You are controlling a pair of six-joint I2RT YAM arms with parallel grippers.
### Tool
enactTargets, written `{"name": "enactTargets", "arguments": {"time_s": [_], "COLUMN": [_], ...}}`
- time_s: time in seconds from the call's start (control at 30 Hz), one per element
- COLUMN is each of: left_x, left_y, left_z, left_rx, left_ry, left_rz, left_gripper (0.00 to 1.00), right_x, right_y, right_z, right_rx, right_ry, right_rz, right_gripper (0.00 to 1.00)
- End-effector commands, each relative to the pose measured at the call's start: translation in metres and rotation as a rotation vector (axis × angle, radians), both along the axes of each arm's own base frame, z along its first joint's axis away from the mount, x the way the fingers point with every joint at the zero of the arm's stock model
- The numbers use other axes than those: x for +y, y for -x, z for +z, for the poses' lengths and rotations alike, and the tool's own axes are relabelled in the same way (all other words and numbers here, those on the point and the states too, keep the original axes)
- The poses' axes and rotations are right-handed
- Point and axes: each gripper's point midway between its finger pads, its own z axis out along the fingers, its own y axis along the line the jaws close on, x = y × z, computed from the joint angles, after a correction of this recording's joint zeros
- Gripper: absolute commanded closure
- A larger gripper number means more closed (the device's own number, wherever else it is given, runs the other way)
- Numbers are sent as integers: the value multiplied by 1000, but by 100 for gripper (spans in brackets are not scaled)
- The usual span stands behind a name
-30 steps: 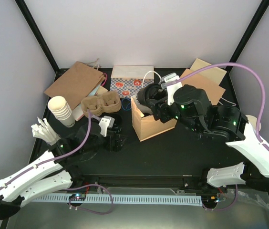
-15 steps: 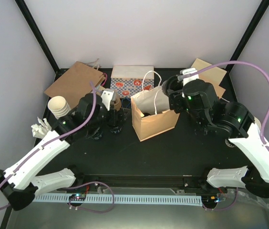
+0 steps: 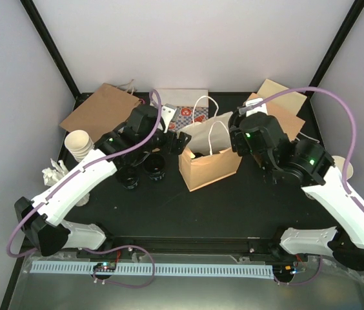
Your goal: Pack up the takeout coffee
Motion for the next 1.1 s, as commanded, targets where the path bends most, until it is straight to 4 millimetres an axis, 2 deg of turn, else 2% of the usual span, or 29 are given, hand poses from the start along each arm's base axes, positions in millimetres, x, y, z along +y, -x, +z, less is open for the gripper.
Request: {"name": "enactTargets", "arguments": {"time_s": [0.0,0.17,0.37,0.47,0.57,0.87,1.07], "left_x": [-3,0,3,2,-1,-22,-41], "left_y": [-7,-6,-4,-2,2,28,52], "left_z": [12,11,8,7,8,17,17], "left_rx": [-37,-46,-43,-43,-43,-54,-81], "left_ry": [-16,-25,-48,-55,-54,-47,-82], "left_rz": [-21,-21,-28,-45,-81,-252,-353], "left_gripper": [1,1,1,1,1,4,5], "right_x": [9,26,44,44,42,36,34], "right_y": [-1,7,31,43,54,92,103], "right_z": [-19,-41,-42,-51,-68,-102,-115], "right_rx": [53,137,195,241,301,435,466], "right_ry": [14,5,-91,-97,-91,-141,-145], "right_rz": [27,115,279,323,345,429,461], "right_gripper": [28,28,28,28,28,28,29]}}
